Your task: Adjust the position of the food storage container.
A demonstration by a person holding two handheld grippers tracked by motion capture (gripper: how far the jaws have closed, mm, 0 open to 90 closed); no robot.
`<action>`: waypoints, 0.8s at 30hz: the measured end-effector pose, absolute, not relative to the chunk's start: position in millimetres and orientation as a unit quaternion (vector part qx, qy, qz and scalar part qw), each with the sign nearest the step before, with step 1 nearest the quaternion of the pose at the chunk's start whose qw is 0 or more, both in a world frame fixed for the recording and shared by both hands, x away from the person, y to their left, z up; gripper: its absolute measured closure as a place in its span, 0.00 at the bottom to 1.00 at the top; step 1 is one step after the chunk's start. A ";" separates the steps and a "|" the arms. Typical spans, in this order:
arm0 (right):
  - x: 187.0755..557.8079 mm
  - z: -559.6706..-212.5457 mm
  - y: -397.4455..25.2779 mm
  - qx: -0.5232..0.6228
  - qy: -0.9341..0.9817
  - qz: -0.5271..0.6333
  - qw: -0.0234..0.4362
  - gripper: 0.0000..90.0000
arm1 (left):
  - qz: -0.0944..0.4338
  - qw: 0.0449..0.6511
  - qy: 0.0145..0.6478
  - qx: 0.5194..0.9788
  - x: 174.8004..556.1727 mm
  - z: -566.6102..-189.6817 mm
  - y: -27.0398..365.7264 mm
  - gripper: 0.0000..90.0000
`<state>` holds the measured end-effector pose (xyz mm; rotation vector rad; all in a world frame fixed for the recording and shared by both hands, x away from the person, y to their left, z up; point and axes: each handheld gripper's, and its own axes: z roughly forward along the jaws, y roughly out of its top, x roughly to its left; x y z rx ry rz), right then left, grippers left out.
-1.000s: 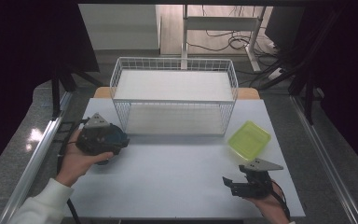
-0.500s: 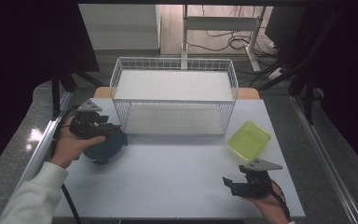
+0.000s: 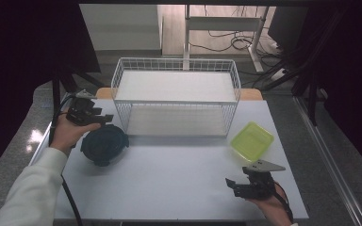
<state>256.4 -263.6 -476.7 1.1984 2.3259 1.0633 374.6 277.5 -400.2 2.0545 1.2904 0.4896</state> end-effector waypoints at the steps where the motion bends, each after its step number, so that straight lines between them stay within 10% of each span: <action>1: 256.5 -476.8 -263.5 0.419 0.813 0.372 0.157 0.23 | 0.188 0.323 0.496 0.783 377.5 -401.5 279.7 0.49; 24: 257.9 -480.1 -264.5 0.429 0.812 0.362 0.162 0.22 | 0.157 0.248 0.555 0.779 408.6 -454.8 334.4 0.91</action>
